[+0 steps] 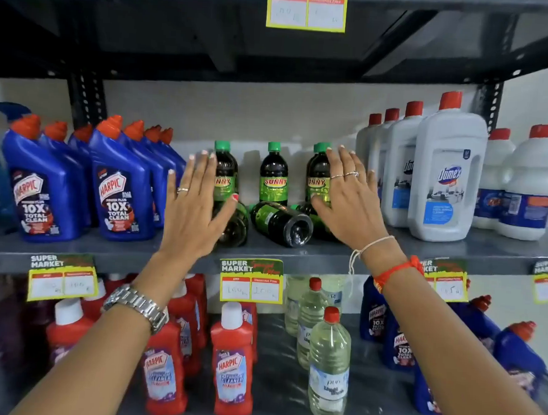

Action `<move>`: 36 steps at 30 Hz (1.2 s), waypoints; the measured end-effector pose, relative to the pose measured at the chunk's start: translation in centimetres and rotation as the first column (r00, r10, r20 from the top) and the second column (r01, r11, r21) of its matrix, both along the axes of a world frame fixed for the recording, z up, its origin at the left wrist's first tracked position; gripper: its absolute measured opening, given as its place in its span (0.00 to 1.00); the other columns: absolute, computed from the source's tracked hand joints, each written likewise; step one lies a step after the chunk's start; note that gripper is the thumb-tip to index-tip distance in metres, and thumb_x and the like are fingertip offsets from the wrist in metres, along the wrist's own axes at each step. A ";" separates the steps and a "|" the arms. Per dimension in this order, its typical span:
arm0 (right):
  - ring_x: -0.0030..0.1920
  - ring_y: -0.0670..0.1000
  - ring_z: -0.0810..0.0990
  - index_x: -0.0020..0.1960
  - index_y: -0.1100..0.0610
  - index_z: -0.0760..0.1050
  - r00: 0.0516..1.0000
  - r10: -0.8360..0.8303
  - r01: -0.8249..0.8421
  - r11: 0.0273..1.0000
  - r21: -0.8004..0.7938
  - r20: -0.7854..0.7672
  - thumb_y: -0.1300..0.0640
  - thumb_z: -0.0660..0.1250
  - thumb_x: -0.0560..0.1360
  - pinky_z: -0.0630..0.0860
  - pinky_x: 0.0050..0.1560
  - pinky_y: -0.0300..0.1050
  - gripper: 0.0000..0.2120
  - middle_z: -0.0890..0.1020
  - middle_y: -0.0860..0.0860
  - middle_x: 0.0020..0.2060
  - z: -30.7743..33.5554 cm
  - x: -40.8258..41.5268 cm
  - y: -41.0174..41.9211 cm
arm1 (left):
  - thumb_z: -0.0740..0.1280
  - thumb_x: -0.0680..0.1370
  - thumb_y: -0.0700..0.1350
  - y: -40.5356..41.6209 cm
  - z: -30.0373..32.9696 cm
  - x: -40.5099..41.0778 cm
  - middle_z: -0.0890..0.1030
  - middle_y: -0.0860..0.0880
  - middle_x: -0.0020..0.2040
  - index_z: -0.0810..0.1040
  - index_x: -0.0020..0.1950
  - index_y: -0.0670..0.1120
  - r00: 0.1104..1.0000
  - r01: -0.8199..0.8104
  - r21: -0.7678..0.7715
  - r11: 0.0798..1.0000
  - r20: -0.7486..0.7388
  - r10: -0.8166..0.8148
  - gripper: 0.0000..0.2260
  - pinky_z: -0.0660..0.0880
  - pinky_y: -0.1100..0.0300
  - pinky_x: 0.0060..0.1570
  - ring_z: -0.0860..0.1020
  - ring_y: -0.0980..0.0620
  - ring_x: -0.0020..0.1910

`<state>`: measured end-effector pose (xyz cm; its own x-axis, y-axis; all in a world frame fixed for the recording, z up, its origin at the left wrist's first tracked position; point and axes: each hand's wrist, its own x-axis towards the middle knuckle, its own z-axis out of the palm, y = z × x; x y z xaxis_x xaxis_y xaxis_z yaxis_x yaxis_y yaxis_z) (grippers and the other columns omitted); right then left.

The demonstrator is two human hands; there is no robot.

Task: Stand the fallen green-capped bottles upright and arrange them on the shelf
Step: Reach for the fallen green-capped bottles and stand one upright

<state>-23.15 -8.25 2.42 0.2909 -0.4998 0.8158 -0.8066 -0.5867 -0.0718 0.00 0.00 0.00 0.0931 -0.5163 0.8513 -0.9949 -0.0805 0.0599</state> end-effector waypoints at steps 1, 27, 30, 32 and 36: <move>0.76 0.59 0.56 0.76 0.59 0.52 1.000 -0.023 0.024 0.999 0.024 -0.018 0.49 0.62 0.74 0.57 0.72 0.65 0.36 0.58 0.59 0.76 -0.2 0.0 -0.3 | 0.46 0.77 0.61 0.3 -0.6 0.5 0.47 0.49 0.78 0.45 0.76 0.47 0.999 -0.029 0.016 0.999 -0.014 0.029 0.32 0.38 0.51 0.74 0.43 0.53 0.76; 0.54 0.58 0.79 0.59 0.58 0.71 0.945 -0.216 0.315 0.802 0.508 -0.244 0.45 0.70 0.67 0.72 0.52 0.48 0.26 0.77 0.53 0.46 0.7 1.3 -6.6 | 0.50 0.80 0.42 1.0 -3.0 5.4 0.60 0.45 0.75 0.56 0.73 0.59 0.942 -0.315 0.708 0.632 0.312 0.120 0.22 0.69 0.46 0.62 0.64 0.41 0.70; 0.52 0.59 0.80 0.52 0.58 0.74 0.971 -0.240 0.216 0.841 0.497 -0.015 0.43 0.73 0.64 0.70 0.45 0.46 0.24 0.79 0.55 0.44 0.4 1.0 -6.4 | 0.51 0.80 0.41 1.2 -3.0 5.4 0.58 0.45 0.76 0.54 0.73 0.59 0.938 -0.326 0.714 0.620 0.328 0.115 0.24 0.69 0.46 0.63 0.64 0.41 0.71; 0.53 0.60 0.80 0.54 0.59 0.74 0.956 -0.231 0.108 0.850 0.515 0.180 0.44 0.77 0.59 0.70 0.43 0.46 0.30 0.81 0.56 0.48 0.6 0.7 -6.4 | 0.51 0.80 0.42 1.2 -3.1 5.3 0.57 0.45 0.76 0.54 0.73 0.59 0.932 -0.336 0.704 0.626 0.342 0.116 0.23 0.69 0.47 0.63 0.64 0.41 0.70; 0.58 0.60 0.78 0.61 0.60 0.67 0.838 -0.179 -0.053 0.914 0.403 0.516 0.45 0.79 0.57 0.72 0.51 0.49 0.39 0.80 0.58 0.55 1.2 0.4 -5.9 | 0.52 0.80 0.43 1.1 -3.4 5.6 0.57 0.47 0.76 0.55 0.72 0.60 0.928 -0.347 0.678 0.648 0.350 0.131 0.23 0.70 0.49 0.63 0.65 0.43 0.70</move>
<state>-22.74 -14.14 3.65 -0.1732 -0.8062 0.5657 -0.6058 -0.3656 -0.7067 5.60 1.10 -3.43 0.1482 -0.9612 0.2328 -0.9033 -0.2274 -0.3638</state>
